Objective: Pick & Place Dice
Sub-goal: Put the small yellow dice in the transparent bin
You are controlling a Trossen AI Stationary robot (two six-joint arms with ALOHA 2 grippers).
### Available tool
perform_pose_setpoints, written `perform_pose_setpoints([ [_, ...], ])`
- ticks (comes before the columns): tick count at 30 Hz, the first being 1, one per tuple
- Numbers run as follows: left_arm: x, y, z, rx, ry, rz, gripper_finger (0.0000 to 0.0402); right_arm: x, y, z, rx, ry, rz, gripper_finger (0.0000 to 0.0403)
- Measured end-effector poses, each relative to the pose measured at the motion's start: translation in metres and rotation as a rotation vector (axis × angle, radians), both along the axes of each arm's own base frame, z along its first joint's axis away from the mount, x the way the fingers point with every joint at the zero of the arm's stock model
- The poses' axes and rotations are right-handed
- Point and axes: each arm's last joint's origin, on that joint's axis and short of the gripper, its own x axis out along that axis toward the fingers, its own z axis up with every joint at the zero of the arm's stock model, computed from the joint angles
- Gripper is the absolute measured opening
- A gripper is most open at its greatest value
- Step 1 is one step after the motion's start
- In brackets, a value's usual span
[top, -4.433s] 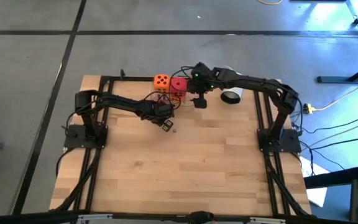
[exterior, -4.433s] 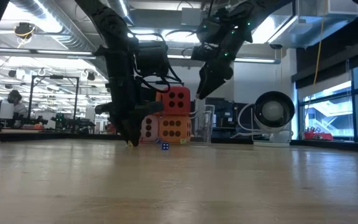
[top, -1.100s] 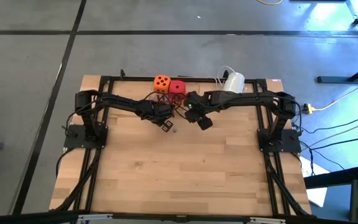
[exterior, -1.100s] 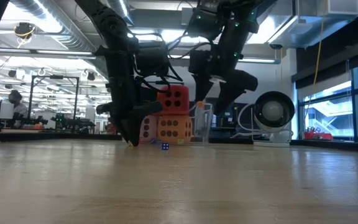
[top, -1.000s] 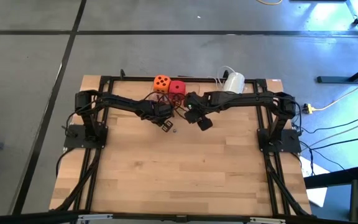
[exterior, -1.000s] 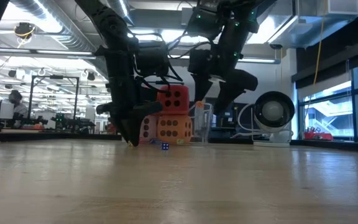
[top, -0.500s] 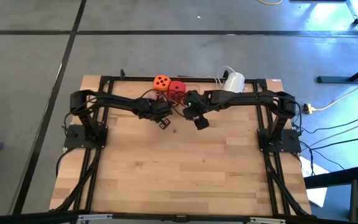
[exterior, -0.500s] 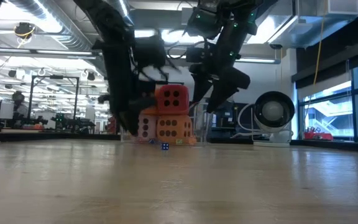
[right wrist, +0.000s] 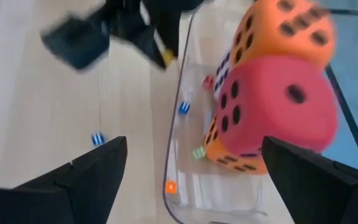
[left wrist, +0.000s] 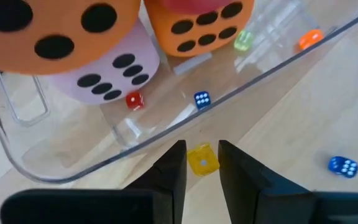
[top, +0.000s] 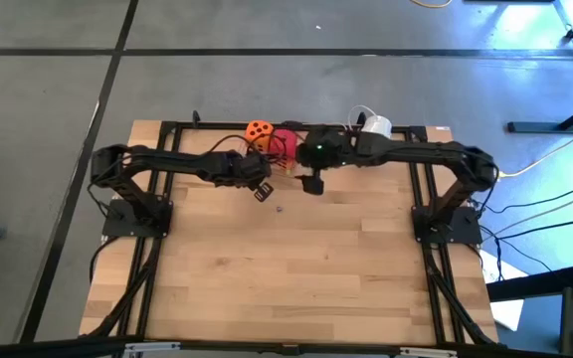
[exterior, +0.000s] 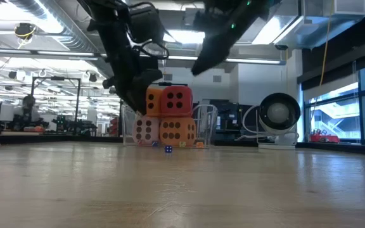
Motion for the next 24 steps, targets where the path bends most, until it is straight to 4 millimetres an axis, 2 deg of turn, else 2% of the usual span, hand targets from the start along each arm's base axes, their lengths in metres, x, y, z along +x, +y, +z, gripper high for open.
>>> perform_pose_setpoints([
  [5,-0.001,0.004,0.012,0.019,-0.082,0.006,0.0083,-0.014,0.003,0.027,0.027,-0.091,-0.042,0.0373],
  [9,-0.001,0.017,0.016,-0.006,-0.165,0.037,0.0082,-0.025,0.006,0.043,0.065,-0.149,-0.086,0.0373],
  [14,-0.002,0.036,0.007,-0.065,-0.174,0.078,0.0086,-0.032,0.01,0.053,0.159,-0.195,-0.138,0.0373],
  [18,-0.004,0.046,0.001,-0.064,-0.155,0.117,0.0086,-0.037,0.013,0.052,0.192,-0.224,-0.091,0.0373],
  [24,-0.004,0.052,0.0,-0.006,-0.157,0.157,0.0083,-0.051,0.019,0.025,0.259,-0.359,-0.113,0.0373],
])
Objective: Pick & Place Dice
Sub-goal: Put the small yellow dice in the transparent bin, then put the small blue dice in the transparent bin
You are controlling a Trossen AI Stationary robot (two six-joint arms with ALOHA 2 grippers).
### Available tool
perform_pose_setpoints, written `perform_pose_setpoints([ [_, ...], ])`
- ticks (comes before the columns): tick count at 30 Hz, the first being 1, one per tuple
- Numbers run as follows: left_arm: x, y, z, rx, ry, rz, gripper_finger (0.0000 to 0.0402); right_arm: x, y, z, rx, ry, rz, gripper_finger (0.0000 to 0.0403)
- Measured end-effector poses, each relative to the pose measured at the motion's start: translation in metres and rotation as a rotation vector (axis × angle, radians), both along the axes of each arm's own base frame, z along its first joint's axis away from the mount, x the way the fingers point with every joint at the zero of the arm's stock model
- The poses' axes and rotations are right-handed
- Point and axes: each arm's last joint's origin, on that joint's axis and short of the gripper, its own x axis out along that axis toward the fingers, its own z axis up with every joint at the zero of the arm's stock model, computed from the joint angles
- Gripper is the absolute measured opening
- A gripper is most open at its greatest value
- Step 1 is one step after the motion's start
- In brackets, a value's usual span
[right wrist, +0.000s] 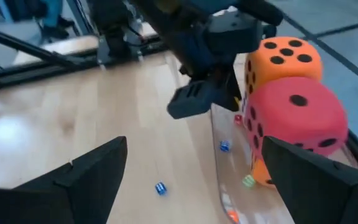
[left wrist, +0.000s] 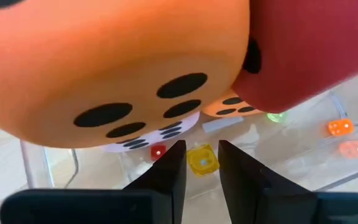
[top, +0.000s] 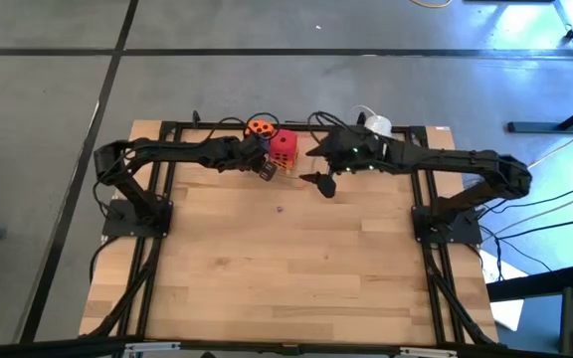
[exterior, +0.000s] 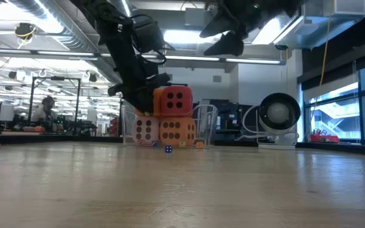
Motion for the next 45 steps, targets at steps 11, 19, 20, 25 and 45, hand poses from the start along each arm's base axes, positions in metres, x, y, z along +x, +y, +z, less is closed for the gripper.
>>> perform_pose_setpoints([
  [11,0.006,0.003,-0.006,-0.023,-0.01,-0.068,0.0098,-0.002,0.041,-0.044,0.032,-0.005,0.088,0.0373],
  [19,0.009,0.004,-0.014,-0.037,0.01,-0.076,0.013,0.019,0.051,-0.087,0.039,0.127,0.101,0.0373],
  [20,0.008,0.004,-0.013,-0.038,0.004,-0.079,0.0134,0.023,0.051,-0.092,0.043,0.129,0.098,0.0373],
  [25,0.003,0.001,0.004,-0.015,-0.046,-0.085,0.0143,0.032,0.044,-0.111,0.017,0.157,0.012,0.0373],
  [45,-0.01,-0.019,0.046,0.055,-0.166,-0.123,0.0139,0.03,0.007,-0.121,-0.146,0.222,-0.212,0.0373],
])
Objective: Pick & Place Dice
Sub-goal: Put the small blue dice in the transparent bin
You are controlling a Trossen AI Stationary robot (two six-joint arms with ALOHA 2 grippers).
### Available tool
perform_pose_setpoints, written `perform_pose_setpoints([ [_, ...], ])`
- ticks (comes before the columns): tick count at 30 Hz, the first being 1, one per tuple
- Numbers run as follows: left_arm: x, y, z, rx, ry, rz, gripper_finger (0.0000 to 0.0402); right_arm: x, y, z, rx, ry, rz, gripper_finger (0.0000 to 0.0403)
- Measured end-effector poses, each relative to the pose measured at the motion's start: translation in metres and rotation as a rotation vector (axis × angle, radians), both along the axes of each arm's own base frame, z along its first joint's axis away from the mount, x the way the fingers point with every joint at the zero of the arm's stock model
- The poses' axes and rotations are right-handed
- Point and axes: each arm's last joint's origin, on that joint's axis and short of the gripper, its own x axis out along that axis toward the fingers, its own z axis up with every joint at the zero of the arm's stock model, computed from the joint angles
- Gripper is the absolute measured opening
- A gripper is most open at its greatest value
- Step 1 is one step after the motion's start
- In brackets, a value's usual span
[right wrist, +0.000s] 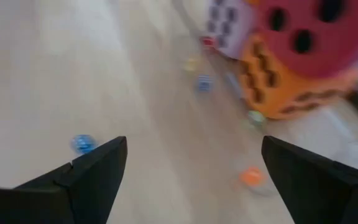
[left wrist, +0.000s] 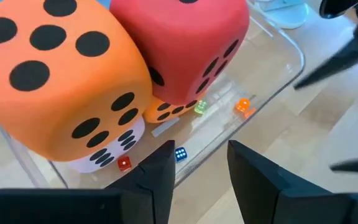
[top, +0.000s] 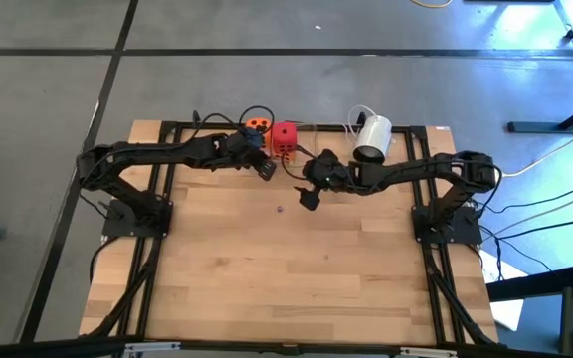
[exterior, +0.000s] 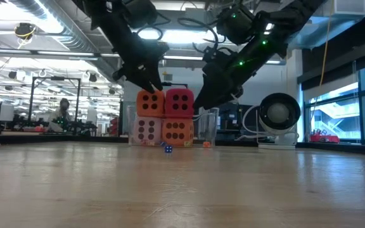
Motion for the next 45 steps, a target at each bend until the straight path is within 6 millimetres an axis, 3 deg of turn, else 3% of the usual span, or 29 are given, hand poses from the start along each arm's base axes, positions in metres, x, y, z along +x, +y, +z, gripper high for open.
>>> perform_pose_setpoints([
  [4,-0.002,-0.004,0.005,0.027,0.0,-0.029,0.0141,0.009,0.013,0.013,0.091,-0.056,0.135,0.0373],
  [9,-0.01,-0.023,0.033,0.197,-0.039,-0.064,0.0141,0.022,0.028,0.034,0.097,-0.128,0.254,0.0373],
  [13,-0.016,-0.037,0.055,0.351,-0.066,-0.143,0.014,0.027,0.029,0.02,-0.02,-0.071,0.159,0.0373],
  [19,-0.028,-0.061,0.073,0.436,-0.124,-0.298,0.014,0.04,0.035,0.002,0.017,-0.103,0.2,0.0373],
  [29,-0.085,-0.085,0.031,0.456,-0.471,-0.356,0.0138,0.045,0.037,-0.007,-0.029,-0.119,0.118,0.0373],
  [33,-0.112,-0.092,0.015,0.445,-0.55,-0.397,0.014,0.046,0.04,-0.008,0.073,-0.147,0.13,0.0373],
  [45,-0.161,-0.101,-0.014,0.437,-0.619,-0.393,0.0143,0.054,0.05,-0.059,0.118,-0.018,0.173,0.0367],
])
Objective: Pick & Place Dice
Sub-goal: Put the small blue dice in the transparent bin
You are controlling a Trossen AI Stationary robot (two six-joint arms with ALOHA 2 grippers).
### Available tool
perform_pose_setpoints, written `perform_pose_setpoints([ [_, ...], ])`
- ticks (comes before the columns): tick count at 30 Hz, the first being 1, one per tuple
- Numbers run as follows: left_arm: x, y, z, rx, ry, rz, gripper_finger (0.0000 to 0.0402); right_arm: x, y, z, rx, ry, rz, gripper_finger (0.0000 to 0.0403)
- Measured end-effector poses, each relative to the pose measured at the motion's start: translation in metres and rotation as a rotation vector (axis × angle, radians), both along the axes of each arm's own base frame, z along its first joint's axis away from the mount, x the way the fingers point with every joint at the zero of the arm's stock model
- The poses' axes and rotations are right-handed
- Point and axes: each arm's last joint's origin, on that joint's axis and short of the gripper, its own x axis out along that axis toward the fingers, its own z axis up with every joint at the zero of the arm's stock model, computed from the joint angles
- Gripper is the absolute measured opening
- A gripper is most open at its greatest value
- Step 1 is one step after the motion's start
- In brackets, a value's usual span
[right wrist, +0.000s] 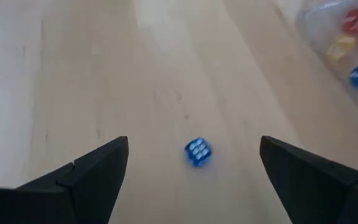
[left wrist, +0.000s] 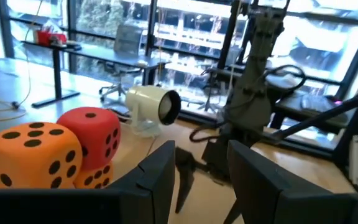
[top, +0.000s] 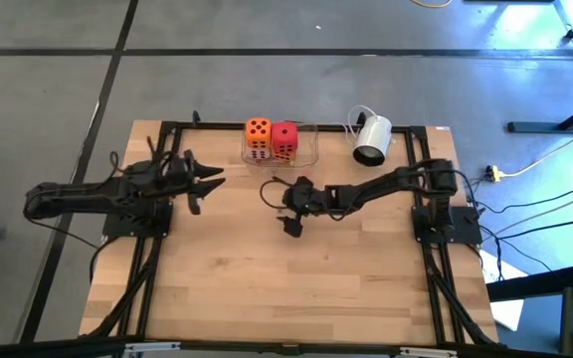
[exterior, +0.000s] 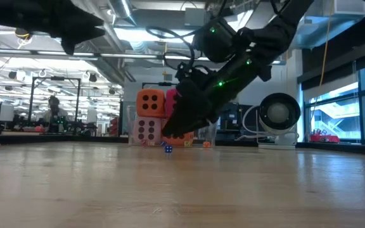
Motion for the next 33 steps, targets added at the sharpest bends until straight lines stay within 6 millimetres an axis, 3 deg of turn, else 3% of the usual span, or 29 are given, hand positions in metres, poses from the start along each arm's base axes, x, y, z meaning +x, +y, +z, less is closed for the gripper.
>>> perform_pose_setpoints([
  [10,-0.024,-0.004,-0.018,-0.011,-0.015,0.022,0.0141,0.003,0.005,-0.027,0.003,0.035,-0.001,0.0301],
  [17,-0.033,-0.005,-0.035,-0.026,-0.068,0.027,0.0143,0.004,0.005,-0.028,0.029,0.022,-0.029,0.0253],
  [26,-0.027,-0.003,-0.061,-0.099,-0.001,0.054,0.0141,0.005,0.004,-0.031,-0.003,0.013,-0.047,0.0206],
  [33,-0.026,-0.003,-0.063,-0.113,-0.005,0.064,0.0141,0.007,0.005,-0.036,0.0,0.012,-0.052,0.0165],
])
